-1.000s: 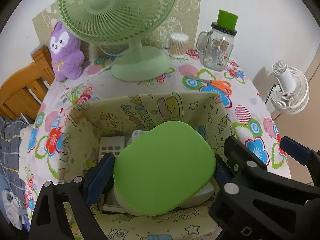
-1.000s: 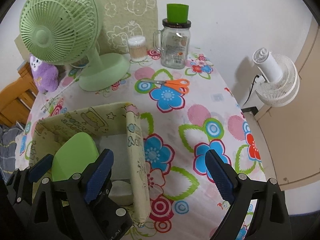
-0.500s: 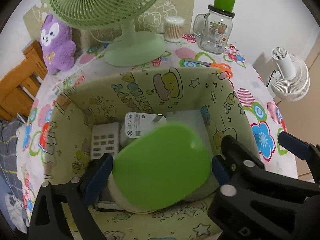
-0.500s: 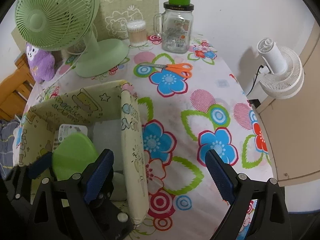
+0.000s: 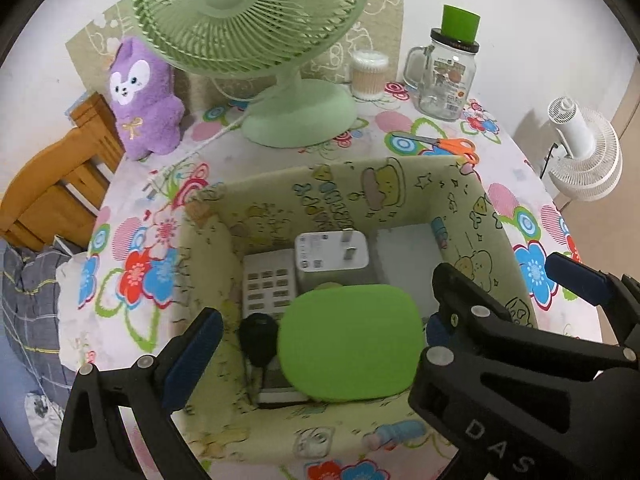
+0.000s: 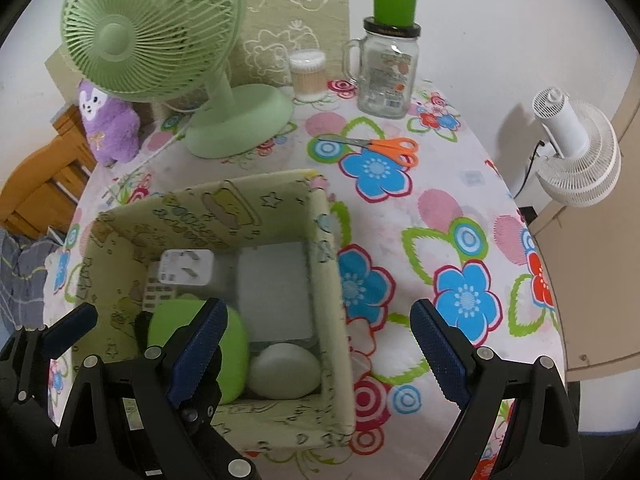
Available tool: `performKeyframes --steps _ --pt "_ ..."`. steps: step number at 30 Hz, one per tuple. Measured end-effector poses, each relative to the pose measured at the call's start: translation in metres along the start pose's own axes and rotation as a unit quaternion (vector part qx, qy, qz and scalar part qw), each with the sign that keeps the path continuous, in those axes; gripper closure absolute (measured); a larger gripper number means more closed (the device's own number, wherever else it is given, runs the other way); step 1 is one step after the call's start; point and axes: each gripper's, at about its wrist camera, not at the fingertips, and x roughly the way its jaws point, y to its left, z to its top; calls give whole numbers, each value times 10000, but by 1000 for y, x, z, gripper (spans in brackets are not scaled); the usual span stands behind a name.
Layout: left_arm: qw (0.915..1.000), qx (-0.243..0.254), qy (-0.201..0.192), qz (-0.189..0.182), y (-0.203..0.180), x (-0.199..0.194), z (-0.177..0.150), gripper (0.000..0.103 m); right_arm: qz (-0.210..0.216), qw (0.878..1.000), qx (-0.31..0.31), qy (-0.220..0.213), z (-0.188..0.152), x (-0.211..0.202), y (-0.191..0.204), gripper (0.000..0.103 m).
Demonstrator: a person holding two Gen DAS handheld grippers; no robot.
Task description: Organize rigid objects
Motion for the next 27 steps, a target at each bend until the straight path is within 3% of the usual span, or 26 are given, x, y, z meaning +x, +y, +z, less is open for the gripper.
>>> performKeyframes --steps 11,27 --pt "9998 -185 -94 25 18 -23 -7 0 159 9996 -143 -175 -3 -26 13 8" --pt "9974 -647 -293 69 42 -61 -27 0 121 9989 -32 -441 -18 -67 2 9"
